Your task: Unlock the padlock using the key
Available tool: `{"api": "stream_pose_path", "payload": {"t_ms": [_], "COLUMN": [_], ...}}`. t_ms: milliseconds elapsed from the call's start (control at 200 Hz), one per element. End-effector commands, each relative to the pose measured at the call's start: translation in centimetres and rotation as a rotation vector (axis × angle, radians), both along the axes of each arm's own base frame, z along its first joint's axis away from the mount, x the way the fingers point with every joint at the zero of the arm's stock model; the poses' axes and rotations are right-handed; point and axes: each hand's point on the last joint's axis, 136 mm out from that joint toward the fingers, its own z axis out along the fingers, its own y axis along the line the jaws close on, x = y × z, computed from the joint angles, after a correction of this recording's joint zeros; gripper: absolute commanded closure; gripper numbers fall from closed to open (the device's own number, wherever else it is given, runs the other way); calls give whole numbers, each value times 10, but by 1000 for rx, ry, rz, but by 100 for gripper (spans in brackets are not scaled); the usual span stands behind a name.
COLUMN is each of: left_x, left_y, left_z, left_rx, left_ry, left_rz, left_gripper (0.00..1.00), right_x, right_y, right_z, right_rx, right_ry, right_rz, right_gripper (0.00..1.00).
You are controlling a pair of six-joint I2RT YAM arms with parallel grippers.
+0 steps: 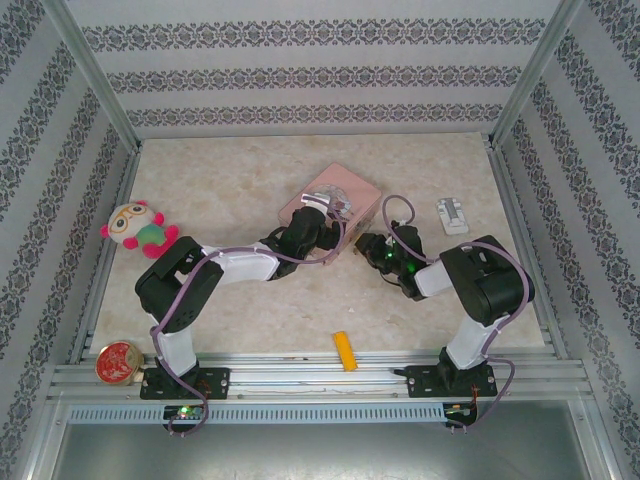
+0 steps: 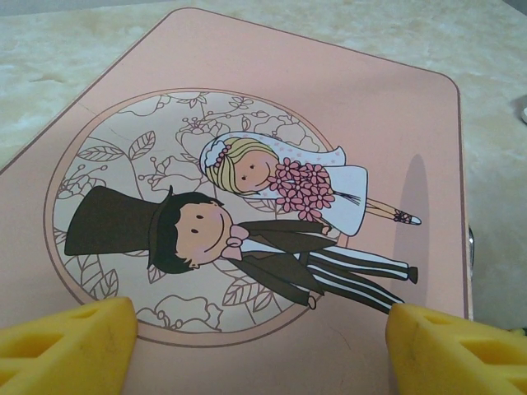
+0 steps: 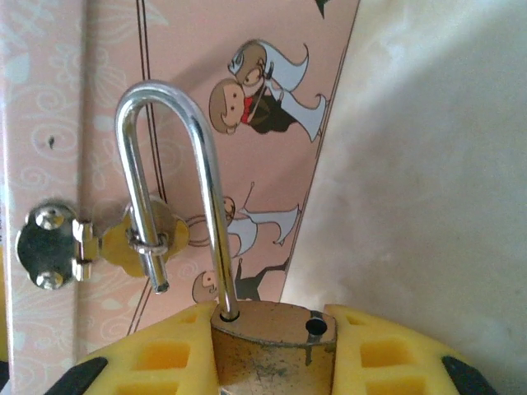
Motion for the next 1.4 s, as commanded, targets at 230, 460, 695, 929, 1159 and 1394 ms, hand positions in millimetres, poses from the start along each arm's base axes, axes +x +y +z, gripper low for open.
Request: {"api": "stream_pose_path", "payload": {"t_ms": [230, 460, 695, 929, 1159, 1394], "left_x": [-42, -49, -53, -55, -59, -60], "left_y": [44, 45, 43, 42, 41, 42], "left_z": [-68, -71, -74, -73, -79, -80], "left_rx": [144, 129, 122, 122, 116, 109], "left_ry": [210, 218, 211, 197, 225, 230], "left_rz": [67, 51, 22, -9, -16, -15], "left_gripper": [22, 22, 21, 20, 19, 19], "right_x": [-27, -24, -14, -6, 4, 11], "right_y": [-3, -5, -6, -7, -10, -11], "right_z": [-11, -7, 0, 8, 20, 24], "right_rx": [-17, -17, -28, -47, -52, 7], "right_ry": [64, 52, 27, -15, -53, -35], "right_rz": [-4, -9, 17, 24, 23, -16], "right_gripper": [100, 100, 100, 100, 100, 100]}}
